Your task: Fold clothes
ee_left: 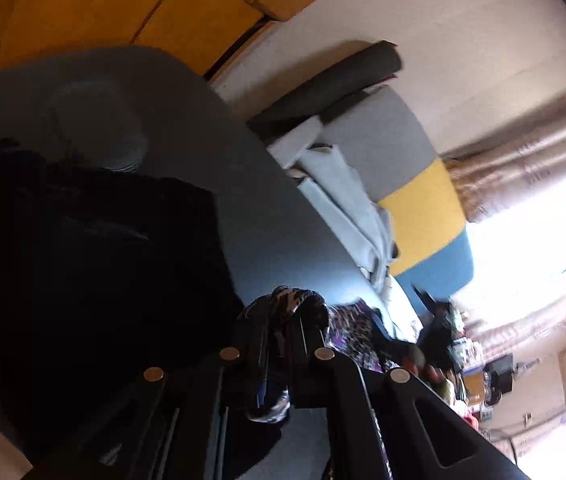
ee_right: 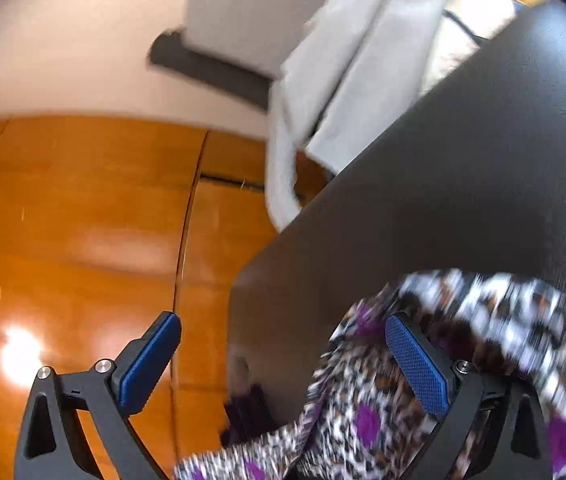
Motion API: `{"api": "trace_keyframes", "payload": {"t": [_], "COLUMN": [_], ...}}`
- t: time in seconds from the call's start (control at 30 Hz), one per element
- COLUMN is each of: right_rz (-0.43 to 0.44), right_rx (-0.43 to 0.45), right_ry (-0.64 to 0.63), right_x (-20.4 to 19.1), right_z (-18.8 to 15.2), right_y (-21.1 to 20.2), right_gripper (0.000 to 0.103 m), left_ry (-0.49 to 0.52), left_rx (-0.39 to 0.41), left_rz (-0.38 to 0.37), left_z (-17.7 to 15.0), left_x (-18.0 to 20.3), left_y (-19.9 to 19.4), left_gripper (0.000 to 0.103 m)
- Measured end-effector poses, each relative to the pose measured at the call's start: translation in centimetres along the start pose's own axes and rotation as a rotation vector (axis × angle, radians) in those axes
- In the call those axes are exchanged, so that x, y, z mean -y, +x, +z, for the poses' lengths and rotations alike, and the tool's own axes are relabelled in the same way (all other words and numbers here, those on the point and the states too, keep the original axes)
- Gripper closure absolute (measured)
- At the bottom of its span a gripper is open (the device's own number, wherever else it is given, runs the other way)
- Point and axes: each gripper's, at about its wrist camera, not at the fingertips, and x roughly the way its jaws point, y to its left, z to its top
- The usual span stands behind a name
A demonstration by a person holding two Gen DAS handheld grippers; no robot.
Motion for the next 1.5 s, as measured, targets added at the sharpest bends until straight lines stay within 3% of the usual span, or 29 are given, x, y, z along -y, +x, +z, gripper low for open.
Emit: {"api": "trace_keyframes", "payload": {"t": [0.1, 0.17, 0.23, 0.37, 0.53, 0.7, 0.77, 0.8, 0.87, 0.9, 0.93, 1.07, 1.2, 1.4, 1.5], "right_rz": [-0.08, -0.116, -0.144, -0.17, -0.15, -0.146, -0.193, -0.219, -0.269, -0.28, -0.253, -0.251, -0.323, -0.412, -0.336], "right_rx": [-0.116, -0.224, -0.277, -0.313, -0.368, -0.391, -0.356, -0.33, -0.277, -0.249, -0.235, -0.199, -0.123, 0.032, -0.034], "right_ry": [-0.168, -0.289, -0.398, -0.719, -1.087, -1.245, -1.303, -1.315, -1.338, -1.322, -1.254, -1.185, -1.21, -1.234, -1.145], "right_x": [-2.0, -3.0, -4.1, -8.5, -14.0, -16.4, -17.1, -17.3, -17.8, -18.0, -18.3, -18.6, -19.0, -22.4, -22.6], "right_z": [-3.2, -6.5, -9.3, -14.8, -21.5, -25.9, -27.0, -27.2, -27.4, -27.0, -25.7, -21.0, -15.5, -8.1, -7.1], "right_y": [0.2, 0.5, 0.8, 3.6, 7.4, 10.2, 11.6, 12.0, 13.0, 13.0, 12.4, 8.8, 4.5, -0.4, -1.4], "right_gripper": [0.0, 0.0, 0.0, 0.013, 0.014, 0.014, 0.019, 0.023, 0.044, 0.071, 0.086, 0.091, 0.094, 0.097, 0.093], "left_ry": [-0.038, -0.012, 0.013, 0.041, 0.024, 0.028, 0.038, 0.044, 0.057, 0.067, 0.078, 0.118, 0.162, 0.237, 0.279], "left_rx": [-0.014, -0.008, -0.006, -0.011, -0.006, -0.005, -0.009, -0.013, -0.021, -0.021, -0.019, -0.015, -0.041, -0.088, -0.075], "left_rz": [0.053, 0.091, 0.114, 0.134, 0.11, 0.072, 0.054, 0.04, 0.02, 0.019, 0.024, 0.04, 0.014, -0.114, -0.133], "left_z": [0.4, 0.2, -0.2, -0.7, -0.8, -0.8, -0.9, -1.0, -1.3, -1.4, -1.5, -1.7, -2.2, -3.7, -3.8], "left_x": [-1.0, -0.9, -0.6, -0.3, -0.4, 0.2, 0.8, 1.1, 1.9, 2.2, 2.5, 3.5, 5.5, 11.6, 15.4], "left_y": [0.7, 0.6, 0.5, 0.2, -0.8, -1.7, -2.0, -2.1, -2.3, -2.4, -2.5, -2.8, -1.6, 0.0, 0.2], "left_gripper": [0.099, 0.099, 0.099, 0.099, 0.099, 0.099, 0.099, 0.099, 0.099, 0.099, 0.099, 0.099, 0.099, 0.099, 0.099]}}
